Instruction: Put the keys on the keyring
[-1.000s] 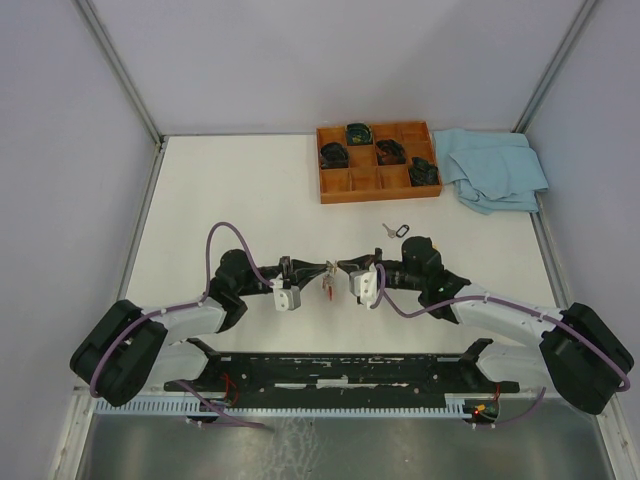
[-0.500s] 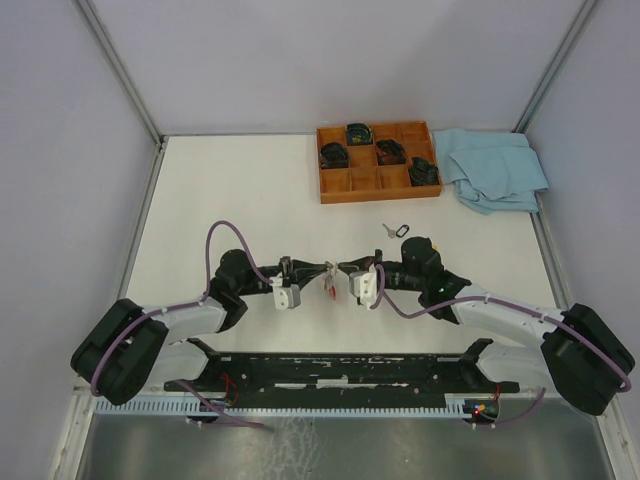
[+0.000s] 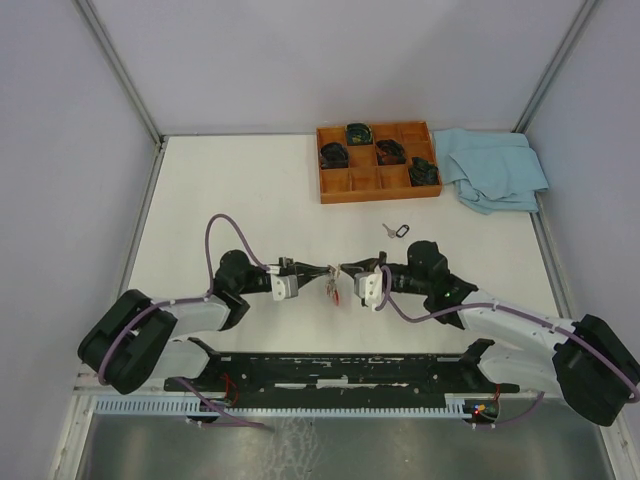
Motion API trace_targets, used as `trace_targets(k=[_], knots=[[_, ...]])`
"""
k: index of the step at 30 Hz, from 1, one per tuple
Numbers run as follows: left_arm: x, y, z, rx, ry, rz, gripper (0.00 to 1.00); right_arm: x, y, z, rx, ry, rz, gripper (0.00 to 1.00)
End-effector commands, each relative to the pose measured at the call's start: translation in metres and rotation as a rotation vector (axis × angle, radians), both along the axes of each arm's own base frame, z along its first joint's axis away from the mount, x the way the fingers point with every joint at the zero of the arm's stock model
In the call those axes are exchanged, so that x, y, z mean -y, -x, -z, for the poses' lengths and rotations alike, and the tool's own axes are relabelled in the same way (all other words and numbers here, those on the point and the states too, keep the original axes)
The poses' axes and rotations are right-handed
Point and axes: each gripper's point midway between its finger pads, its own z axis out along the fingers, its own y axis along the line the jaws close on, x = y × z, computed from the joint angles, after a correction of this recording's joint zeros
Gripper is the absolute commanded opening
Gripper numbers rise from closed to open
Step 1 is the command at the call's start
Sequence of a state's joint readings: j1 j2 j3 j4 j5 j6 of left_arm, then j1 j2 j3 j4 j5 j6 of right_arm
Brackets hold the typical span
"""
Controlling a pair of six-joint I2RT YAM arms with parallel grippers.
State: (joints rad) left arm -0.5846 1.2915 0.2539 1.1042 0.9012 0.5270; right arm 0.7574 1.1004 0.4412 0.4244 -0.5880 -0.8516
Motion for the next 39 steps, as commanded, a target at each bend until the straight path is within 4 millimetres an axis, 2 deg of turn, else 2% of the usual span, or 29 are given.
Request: trace_targets(k=[1, 8, 20, 39], knots=[[0.004, 0.005, -0.022, -0.012, 0.077, 0.036, 0.03, 0.002, 0.002, -0.003, -0.026, -0.020, 0.017, 0.01], [0.006, 0.004, -0.017, -0.051, 0.075, 0.038, 0.03, 0.006, 0.003, 0.004, -0.068, -0.037, 0.048, 0.01], [0.006, 0.003, -0.015, -0.038, 0.066, 0.035, 0.03, 0.003, 0.004, -0.006, -0.031, -0.085, 0.034, 0.01], [0.006, 0.003, -0.017, -0.027, 0.065, 0.040, 0.03, 0.000, 0.007, -0.010, -0.046, -0.095, 0.012, 0.01]])
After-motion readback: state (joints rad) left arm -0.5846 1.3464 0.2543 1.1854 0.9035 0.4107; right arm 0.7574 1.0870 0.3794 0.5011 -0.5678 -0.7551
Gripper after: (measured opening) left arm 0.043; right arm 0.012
